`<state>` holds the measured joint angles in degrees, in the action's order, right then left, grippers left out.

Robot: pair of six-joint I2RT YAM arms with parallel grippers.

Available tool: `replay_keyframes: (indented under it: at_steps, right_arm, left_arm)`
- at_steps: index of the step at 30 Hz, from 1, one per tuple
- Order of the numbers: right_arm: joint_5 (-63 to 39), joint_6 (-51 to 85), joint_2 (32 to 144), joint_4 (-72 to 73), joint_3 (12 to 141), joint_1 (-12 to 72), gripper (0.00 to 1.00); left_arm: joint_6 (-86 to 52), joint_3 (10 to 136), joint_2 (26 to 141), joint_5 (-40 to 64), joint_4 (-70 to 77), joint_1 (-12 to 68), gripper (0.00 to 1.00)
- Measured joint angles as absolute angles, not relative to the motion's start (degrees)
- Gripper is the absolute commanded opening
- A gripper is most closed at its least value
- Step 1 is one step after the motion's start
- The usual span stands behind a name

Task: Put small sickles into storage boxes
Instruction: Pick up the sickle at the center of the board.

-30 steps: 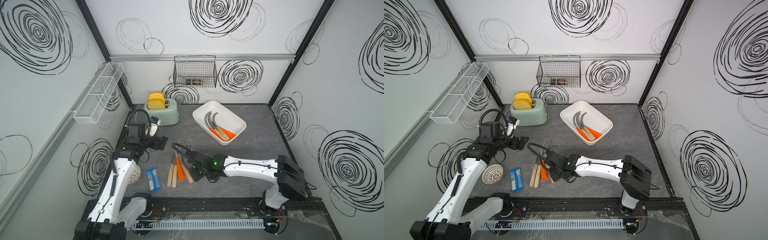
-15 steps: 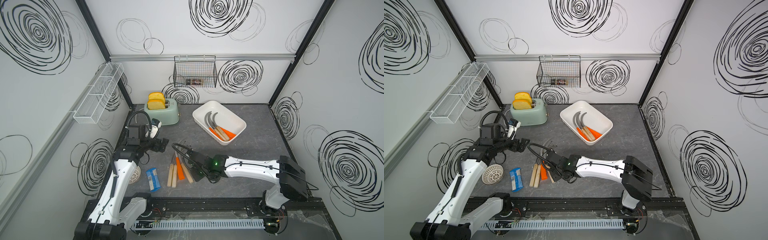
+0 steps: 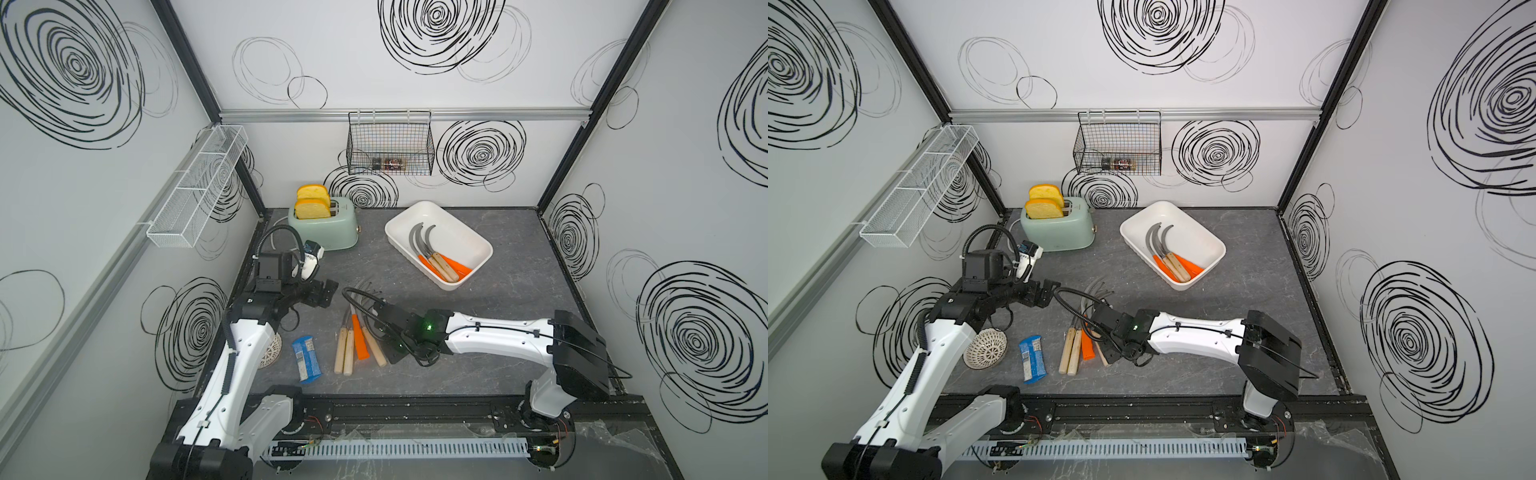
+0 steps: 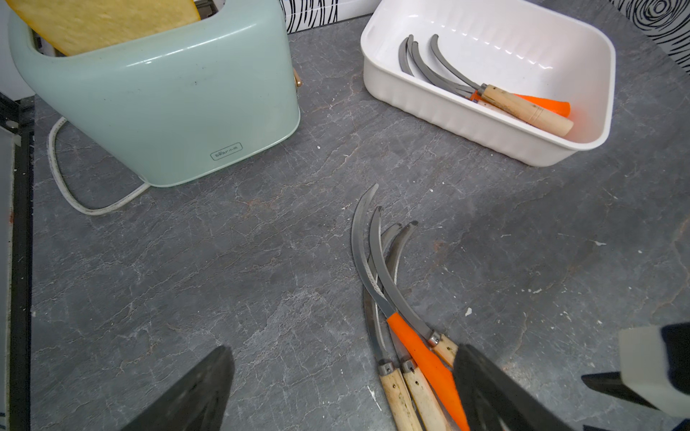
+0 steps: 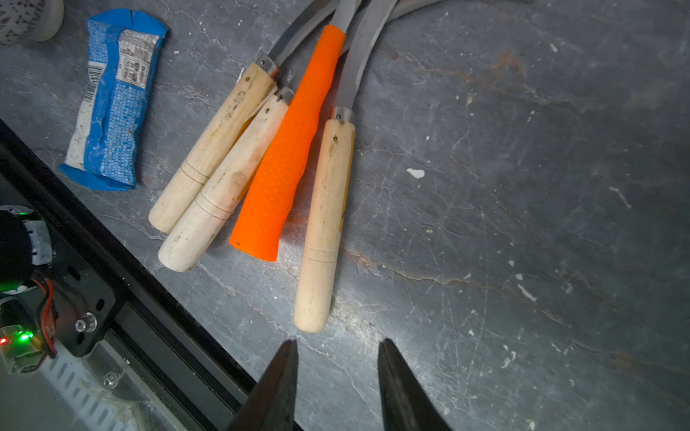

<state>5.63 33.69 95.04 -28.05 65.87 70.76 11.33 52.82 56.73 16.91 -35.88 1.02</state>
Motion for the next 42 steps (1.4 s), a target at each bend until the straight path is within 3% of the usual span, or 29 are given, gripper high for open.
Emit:
replay_keyframes:
  at_steps: [12,18,42]
  right_arm:
    - [4.43,34.13,97.82,-28.25,67.4,71.16,0.41]
    - [4.23,34.26,98.1,-28.23,67.68,71.48,0.48]
    - [7.14,31.9,105.34,-32.95,74.94,74.5,0.48]
  left_arm:
    - [11.33,53.25,57.34,16.84,-35.92,1.02,0.96]
    - [10.92,54.06,58.26,16.84,-35.9,0.99,0.96]
    - [9.67,57.76,62.13,16.69,-36.05,-1.48,0.96]
